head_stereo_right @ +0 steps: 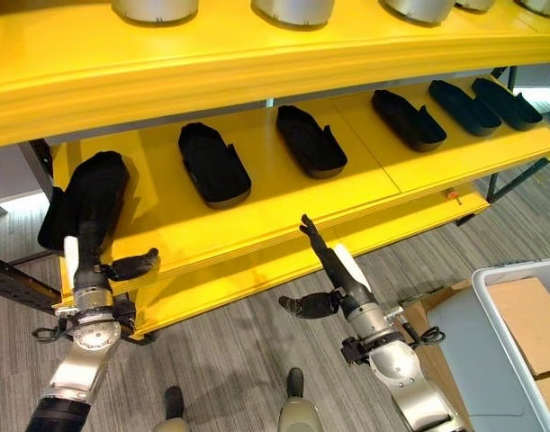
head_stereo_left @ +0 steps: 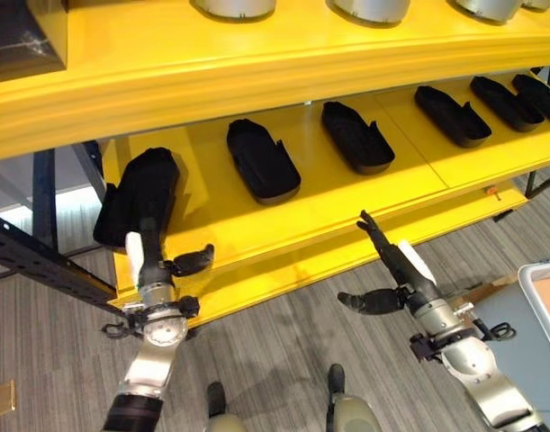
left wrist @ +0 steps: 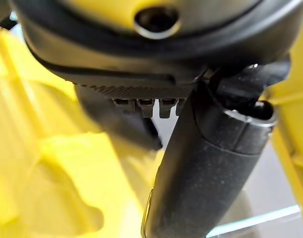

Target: Move parts from the plastic box to the shelf.

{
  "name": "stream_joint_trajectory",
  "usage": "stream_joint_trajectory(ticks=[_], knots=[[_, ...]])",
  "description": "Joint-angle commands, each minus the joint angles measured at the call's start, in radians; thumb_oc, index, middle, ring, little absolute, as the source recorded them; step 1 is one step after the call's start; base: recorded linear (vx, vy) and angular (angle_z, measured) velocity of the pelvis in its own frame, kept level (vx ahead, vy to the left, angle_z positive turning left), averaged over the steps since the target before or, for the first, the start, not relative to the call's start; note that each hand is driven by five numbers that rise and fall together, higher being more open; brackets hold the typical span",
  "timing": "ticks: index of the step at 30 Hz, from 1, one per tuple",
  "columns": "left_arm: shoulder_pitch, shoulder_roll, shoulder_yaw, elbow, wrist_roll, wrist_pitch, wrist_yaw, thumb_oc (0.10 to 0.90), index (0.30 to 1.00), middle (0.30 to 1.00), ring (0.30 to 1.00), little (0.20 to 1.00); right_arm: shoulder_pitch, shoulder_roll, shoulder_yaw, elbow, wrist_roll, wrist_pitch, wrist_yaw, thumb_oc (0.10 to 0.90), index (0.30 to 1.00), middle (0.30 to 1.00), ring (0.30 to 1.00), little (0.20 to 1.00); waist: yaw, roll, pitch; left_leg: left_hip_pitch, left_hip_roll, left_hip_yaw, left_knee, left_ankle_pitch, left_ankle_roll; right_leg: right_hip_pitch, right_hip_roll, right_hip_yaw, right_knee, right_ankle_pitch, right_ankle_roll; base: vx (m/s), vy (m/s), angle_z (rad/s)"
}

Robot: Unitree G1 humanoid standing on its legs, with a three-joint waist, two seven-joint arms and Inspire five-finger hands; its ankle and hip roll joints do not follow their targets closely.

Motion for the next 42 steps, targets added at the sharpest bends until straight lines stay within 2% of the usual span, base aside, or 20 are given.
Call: stream_joint_trajectory(ticks=[1,9,23,33,42], knots=[[-0.090,0.030,0.004,-0.019,-0.014,-0.103,-0.019,0.900,1.000,1.000,1.000,1.000,-0.044,0.006,-0.040,-0.113,0.054,-0.070,-0.015,0.900,1.000,1.000,1.000,1.000,-0.011,-0.027,-0.053,0.063,0.019,0.017,0.021,-0.071,0.018,-0.015,-0.036,0.010,0.125,-0.100,0.020,0.00,0.000,0.00],[-0.108,0.010,-0.034,0.041,-0.061,-0.103,-0.056,0.900,1.000,1.000,1.000,1.000,-0.030,0.002,-0.043,-0.115,0.054,-0.069,-0.013,0.900,1.000,1.000,1.000,1.000,-0.020,-0.022,-0.053,0.069,0.019,0.021,0.018,-0.068,0.018,-0.010,-0.033,0.011,0.126,-0.102,0.021,0.01,-0.003,-0.02],[-0.095,0.001,-0.032,0.056,-0.104,-0.109,-0.057,0.900,1.000,1.000,1.000,1.000,-0.008,-0.001,-0.050,-0.116,0.051,-0.069,-0.017,0.900,1.000,1.000,1.000,1.000,-0.020,-0.023,-0.053,0.073,0.017,0.017,0.020,-0.070,0.021,-0.001,-0.033,0.010,0.125,-0.102,0.021,0.00,0.000,0.00],[-0.094,0.012,0.032,-0.022,-0.128,-0.131,-0.008,0.900,1.000,1.000,1.000,1.000,-0.007,0.009,-0.053,-0.110,0.050,-0.069,-0.027,0.900,1.000,1.000,1.000,1.000,-0.009,-0.021,-0.065,0.082,0.014,0.013,0.013,-0.072,0.021,0.017,-0.036,-0.001,0.117,-0.103,0.022,0.00,0.000,0.00],[-0.121,0.021,0.088,-0.153,-0.177,-0.189,0.028,0.900,1.000,1.000,1.000,1.000,-0.020,0.020,-0.053,-0.096,0.051,-0.072,-0.034,0.900,1.000,1.000,1.000,1.000,0.000,-0.017,-0.090,0.087,0.011,0.008,0.006,-0.075,0.022,0.038,-0.036,-0.013,0.102,-0.104,0.021,0.01,0.000,0.01]])
